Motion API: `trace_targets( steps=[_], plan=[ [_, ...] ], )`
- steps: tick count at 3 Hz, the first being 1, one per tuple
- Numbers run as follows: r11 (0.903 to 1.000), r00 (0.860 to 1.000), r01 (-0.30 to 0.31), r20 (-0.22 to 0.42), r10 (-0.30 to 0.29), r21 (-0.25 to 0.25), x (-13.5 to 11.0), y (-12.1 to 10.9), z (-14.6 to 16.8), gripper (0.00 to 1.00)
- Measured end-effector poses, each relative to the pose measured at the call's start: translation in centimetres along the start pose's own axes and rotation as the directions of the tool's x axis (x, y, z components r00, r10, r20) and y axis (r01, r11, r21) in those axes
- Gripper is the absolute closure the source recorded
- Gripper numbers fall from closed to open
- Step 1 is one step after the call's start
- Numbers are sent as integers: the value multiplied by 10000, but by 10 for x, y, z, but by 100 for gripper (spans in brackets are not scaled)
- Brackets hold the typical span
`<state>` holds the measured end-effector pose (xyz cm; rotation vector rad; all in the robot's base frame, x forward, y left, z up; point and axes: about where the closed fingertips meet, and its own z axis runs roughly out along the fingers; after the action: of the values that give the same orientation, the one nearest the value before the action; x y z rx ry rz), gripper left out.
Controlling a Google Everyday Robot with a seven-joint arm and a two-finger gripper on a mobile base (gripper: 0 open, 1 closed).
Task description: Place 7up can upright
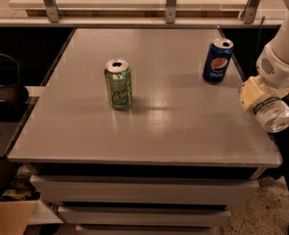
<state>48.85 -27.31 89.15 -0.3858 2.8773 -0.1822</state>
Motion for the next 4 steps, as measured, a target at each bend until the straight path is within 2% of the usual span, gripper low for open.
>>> trace_targets(
  steps=[1,2,3,4],
  plan=[
    [9935,9916,999,882,-949,-542,-14,12,-9,100],
    [9605,9514,2517,2125,-2230,-1190,-38,30,-21,100],
    [9080,8873,3798,3473,-3036,-1768,-54,49,-30,100],
    [8353,8013,5051,4774,-3605,-2170,-65,71,-42,100]
  ],
)
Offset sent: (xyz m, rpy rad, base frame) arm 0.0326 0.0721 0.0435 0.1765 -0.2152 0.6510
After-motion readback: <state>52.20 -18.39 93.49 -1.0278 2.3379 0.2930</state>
